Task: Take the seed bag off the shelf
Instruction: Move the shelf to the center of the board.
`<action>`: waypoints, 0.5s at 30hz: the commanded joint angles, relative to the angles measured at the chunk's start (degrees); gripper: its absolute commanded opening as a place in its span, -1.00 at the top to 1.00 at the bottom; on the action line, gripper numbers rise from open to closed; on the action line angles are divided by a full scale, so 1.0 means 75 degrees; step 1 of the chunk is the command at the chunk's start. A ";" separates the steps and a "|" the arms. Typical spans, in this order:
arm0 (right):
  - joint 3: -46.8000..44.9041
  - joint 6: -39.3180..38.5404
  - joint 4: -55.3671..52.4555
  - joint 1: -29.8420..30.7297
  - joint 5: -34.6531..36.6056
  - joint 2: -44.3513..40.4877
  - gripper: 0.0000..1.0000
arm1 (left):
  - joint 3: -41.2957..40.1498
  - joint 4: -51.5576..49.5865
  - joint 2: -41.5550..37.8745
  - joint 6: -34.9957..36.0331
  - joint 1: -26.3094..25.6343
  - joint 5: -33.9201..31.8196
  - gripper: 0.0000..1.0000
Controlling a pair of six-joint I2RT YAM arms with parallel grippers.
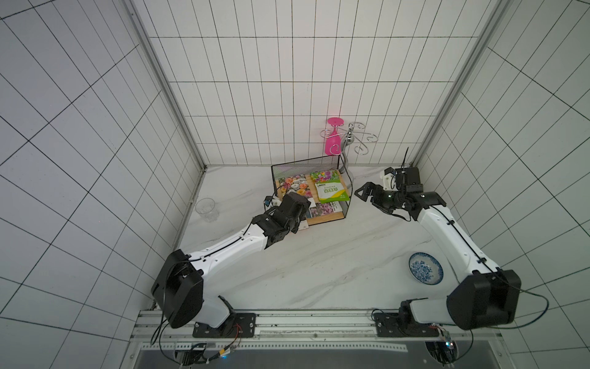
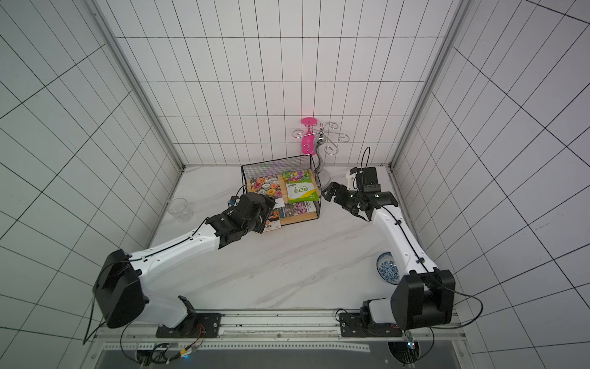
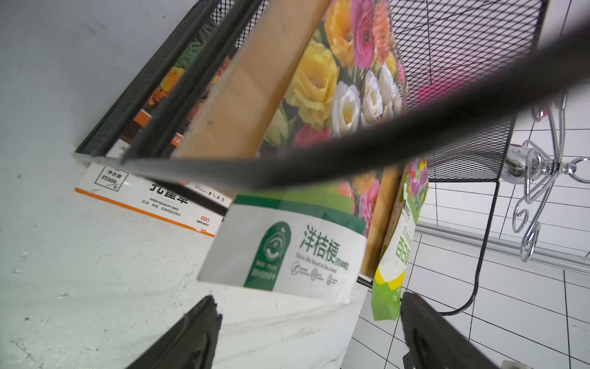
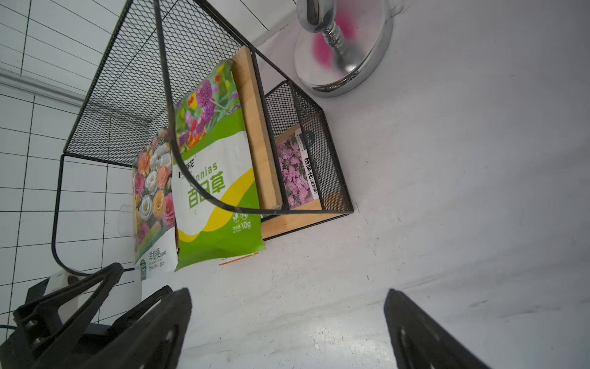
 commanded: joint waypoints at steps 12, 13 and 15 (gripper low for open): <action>0.1672 -0.0737 0.0426 0.0565 0.0200 0.1697 -0.75 | -0.0145 -0.0354 -0.0450 0.0911 0.0301 -0.0010 -0.83; 0.1728 -0.0743 0.0478 0.0575 0.0197 0.1805 -0.72 | -0.0145 -0.0392 -0.0479 0.1012 0.0362 0.0032 -0.84; 0.1848 -0.0740 0.0583 0.0577 0.0126 0.1992 -0.69 | -0.0162 -0.0485 -0.0547 0.1167 0.0471 0.0126 -0.84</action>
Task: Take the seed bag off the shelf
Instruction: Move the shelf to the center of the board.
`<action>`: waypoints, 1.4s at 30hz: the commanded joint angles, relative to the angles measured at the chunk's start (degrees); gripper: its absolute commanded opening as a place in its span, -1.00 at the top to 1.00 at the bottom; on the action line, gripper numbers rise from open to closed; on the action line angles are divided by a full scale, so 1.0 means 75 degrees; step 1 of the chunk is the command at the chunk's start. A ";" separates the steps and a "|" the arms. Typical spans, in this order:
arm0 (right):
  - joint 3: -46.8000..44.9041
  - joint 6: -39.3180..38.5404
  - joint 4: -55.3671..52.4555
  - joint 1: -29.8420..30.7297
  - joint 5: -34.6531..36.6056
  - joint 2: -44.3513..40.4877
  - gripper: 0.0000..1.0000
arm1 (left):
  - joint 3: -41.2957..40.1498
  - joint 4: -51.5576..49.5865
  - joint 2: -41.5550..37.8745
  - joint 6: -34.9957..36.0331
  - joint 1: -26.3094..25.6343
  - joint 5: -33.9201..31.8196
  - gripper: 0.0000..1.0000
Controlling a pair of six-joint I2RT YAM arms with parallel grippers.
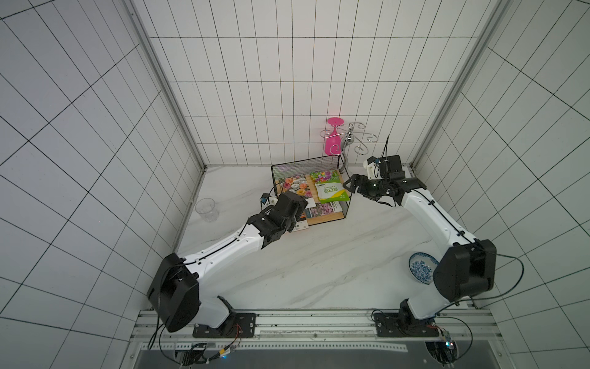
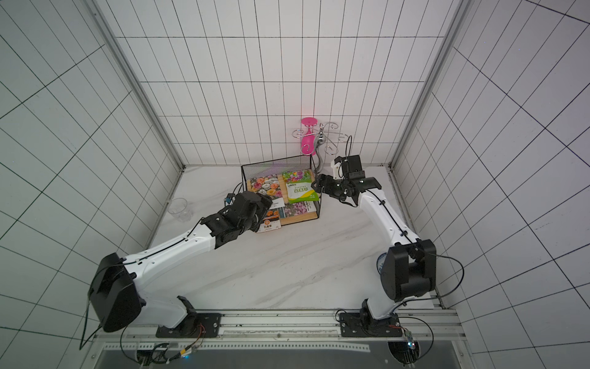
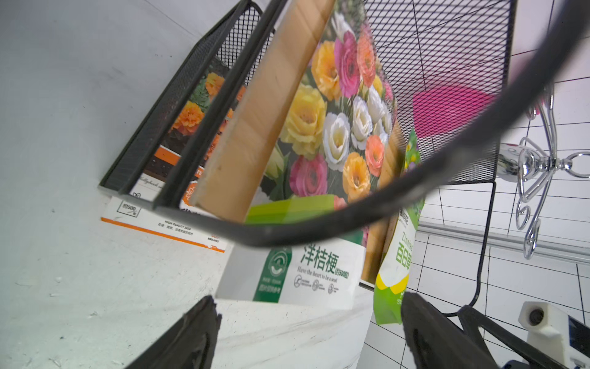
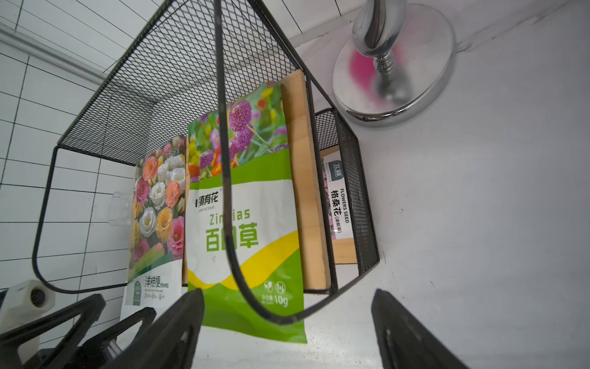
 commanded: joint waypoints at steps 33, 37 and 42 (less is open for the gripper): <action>0.0298 0.0939 0.0759 0.1069 -0.0753 0.0157 -0.62 | 0.1589 -0.0920 0.0787 0.4575 0.3008 0.1534 -0.89; 0.0300 0.1076 0.0824 0.1313 -0.0663 0.0187 -0.62 | 0.1890 -0.1172 0.0841 0.4717 0.3108 0.1762 -0.91; 0.0306 0.1200 0.0824 0.1523 -0.0593 0.0146 -0.62 | 0.2012 -0.2069 0.0567 0.4268 0.3048 0.2044 -0.92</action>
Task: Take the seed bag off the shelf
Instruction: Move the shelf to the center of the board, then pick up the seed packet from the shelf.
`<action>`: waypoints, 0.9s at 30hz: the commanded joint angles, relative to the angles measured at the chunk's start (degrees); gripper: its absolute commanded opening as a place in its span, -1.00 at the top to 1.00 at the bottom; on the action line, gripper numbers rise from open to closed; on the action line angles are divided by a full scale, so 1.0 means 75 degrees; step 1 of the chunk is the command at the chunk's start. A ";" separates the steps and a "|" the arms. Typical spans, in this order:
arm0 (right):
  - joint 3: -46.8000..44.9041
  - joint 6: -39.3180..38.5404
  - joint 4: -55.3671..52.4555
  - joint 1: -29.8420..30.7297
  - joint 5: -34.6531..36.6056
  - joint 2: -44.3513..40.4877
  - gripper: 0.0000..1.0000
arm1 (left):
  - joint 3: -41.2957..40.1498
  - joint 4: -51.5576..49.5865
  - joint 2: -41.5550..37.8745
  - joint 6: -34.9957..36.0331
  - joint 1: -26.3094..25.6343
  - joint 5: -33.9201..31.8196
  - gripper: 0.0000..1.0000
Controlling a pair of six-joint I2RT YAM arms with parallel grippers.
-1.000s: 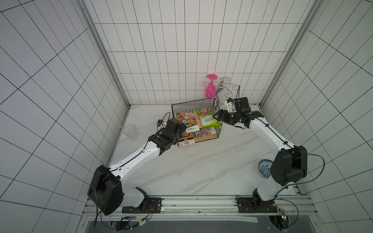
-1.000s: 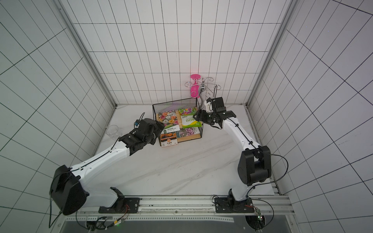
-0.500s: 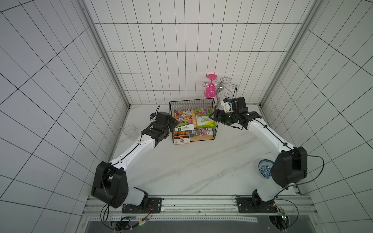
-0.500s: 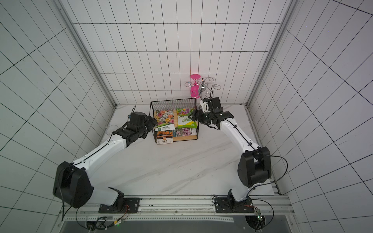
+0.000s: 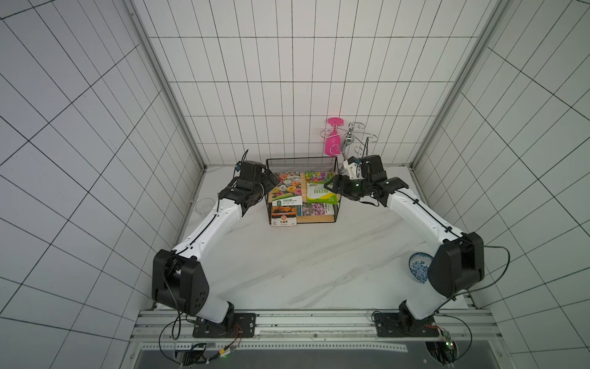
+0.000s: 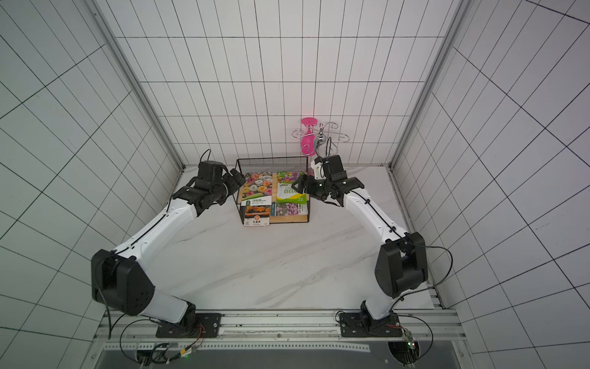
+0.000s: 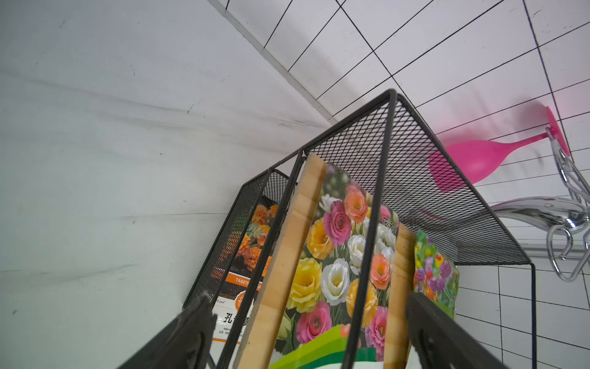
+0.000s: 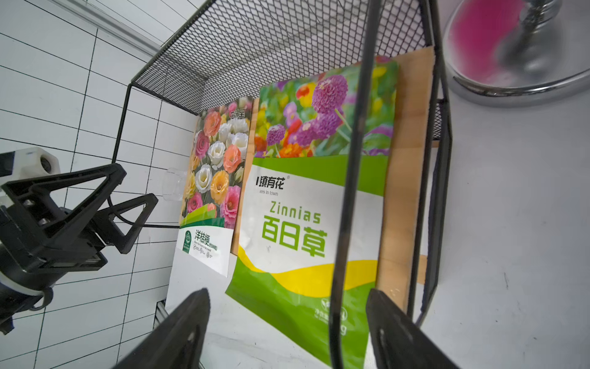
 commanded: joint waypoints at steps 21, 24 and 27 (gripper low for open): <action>-0.0176 0.0165 0.0261 0.0384 0.0124 -0.0199 -0.70 | -0.2015 0.0769 -0.1179 -0.2254 -0.1021 -0.0636 -0.74; -0.0226 0.0153 0.0265 0.0392 0.0149 -0.0228 -0.70 | -0.1948 0.1076 -0.0942 -0.2262 -0.1069 -0.0780 -0.66; -0.0268 0.0153 0.0254 0.0393 0.0126 -0.0235 -0.70 | -0.1972 0.1344 -0.0766 -0.2295 -0.1121 -0.0830 -0.48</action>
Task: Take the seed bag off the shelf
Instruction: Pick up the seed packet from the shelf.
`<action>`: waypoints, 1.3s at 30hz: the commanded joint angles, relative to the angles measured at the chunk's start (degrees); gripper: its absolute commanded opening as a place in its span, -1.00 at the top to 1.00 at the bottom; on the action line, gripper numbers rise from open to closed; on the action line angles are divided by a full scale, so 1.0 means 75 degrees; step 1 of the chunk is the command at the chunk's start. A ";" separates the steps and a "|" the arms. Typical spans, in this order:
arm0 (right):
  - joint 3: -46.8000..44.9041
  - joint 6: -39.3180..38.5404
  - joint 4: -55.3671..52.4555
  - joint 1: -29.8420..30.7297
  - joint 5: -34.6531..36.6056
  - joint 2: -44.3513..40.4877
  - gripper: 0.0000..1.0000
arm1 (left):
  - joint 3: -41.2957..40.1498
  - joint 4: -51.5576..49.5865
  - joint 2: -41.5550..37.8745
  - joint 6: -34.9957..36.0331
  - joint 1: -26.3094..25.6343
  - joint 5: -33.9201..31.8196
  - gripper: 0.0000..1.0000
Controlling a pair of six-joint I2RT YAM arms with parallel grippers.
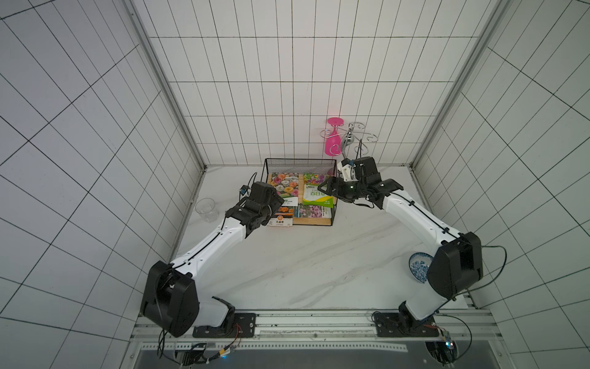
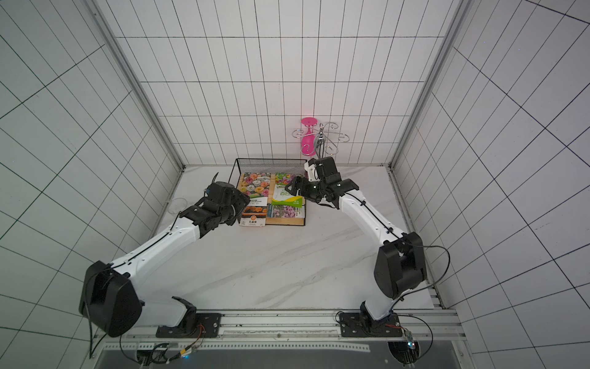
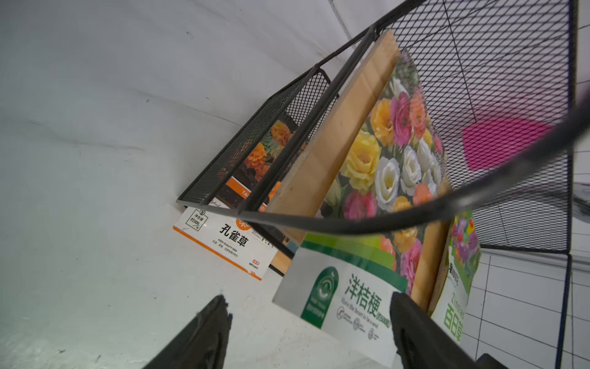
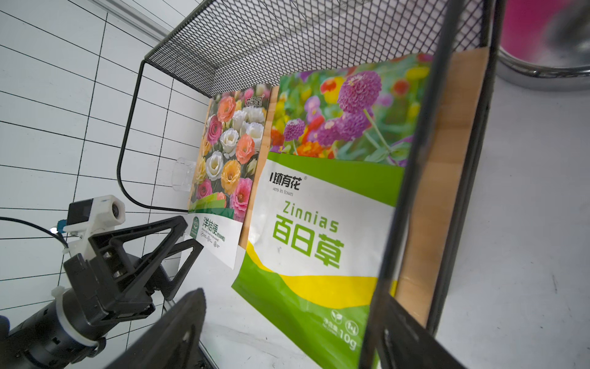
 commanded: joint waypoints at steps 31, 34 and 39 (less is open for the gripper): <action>-0.0236 -0.0128 0.0110 0.0061 0.0163 -0.0292 -0.71 | -0.0229 0.0826 0.0835 -0.0454 -0.0113 0.0183 0.33; -0.0259 -0.0133 0.0111 0.0058 0.0182 -0.0332 -0.71 | -0.0288 0.0739 0.0730 -0.0460 -0.0119 0.0187 0.35; -0.0274 -0.0142 0.0084 0.0060 0.0219 -0.0339 -0.72 | -0.0418 0.0589 0.0403 -0.0444 -0.0116 0.0078 0.50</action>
